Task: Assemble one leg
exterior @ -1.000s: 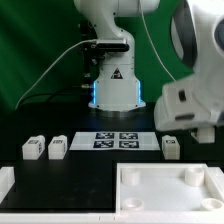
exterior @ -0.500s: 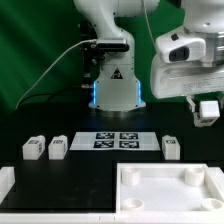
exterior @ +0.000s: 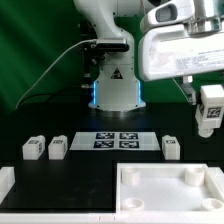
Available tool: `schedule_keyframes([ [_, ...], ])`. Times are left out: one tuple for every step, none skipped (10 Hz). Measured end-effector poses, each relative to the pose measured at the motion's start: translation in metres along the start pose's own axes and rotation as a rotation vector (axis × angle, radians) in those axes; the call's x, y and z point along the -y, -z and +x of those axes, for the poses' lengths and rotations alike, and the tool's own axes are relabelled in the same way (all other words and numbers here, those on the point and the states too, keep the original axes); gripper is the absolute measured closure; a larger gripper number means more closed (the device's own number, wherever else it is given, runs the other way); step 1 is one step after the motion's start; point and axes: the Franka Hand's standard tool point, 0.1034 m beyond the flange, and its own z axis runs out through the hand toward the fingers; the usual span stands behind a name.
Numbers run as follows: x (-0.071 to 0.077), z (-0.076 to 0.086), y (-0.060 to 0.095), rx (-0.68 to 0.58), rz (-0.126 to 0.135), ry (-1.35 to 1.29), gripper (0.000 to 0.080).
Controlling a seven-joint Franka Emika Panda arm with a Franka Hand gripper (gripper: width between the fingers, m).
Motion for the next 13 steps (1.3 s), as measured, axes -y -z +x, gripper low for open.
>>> schedule_keyframes([
  [0.004, 0.004, 0.006, -0.135, -0.002, 0.003, 0.0506],
  [0.001, -0.004, 0.004, -0.224, -0.009, 0.012, 0.0506],
  [-0.001, -0.005, 0.002, -0.29, -0.011, 0.011, 0.0506],
  [-0.002, -0.009, -0.003, -0.352, -0.011, 0.012, 0.0506],
  [-0.006, -0.022, -0.02, -0.222, -0.015, 0.03, 0.0506],
  [-0.02, 0.001, -0.019, -0.254, -0.033, 0.054, 0.0506],
  [-0.028, 0.018, -0.028, -0.262, -0.037, 0.05, 0.0506],
  [-0.026, 0.032, -0.035, -0.265, -0.03, 0.046, 0.0506],
  [-0.028, 0.039, -0.044, -0.269, -0.03, 0.047, 0.0506],
  [-0.035, 0.039, -0.053, -0.263, -0.033, 0.039, 0.0506],
  [-0.036, 0.037, -0.059, -0.261, -0.033, 0.035, 0.0506],
  [-0.035, 0.033, -0.066, -0.267, -0.033, 0.035, 0.0506],
  [-0.036, 0.029, -0.072, -0.263, -0.033, 0.033, 0.0506],
])
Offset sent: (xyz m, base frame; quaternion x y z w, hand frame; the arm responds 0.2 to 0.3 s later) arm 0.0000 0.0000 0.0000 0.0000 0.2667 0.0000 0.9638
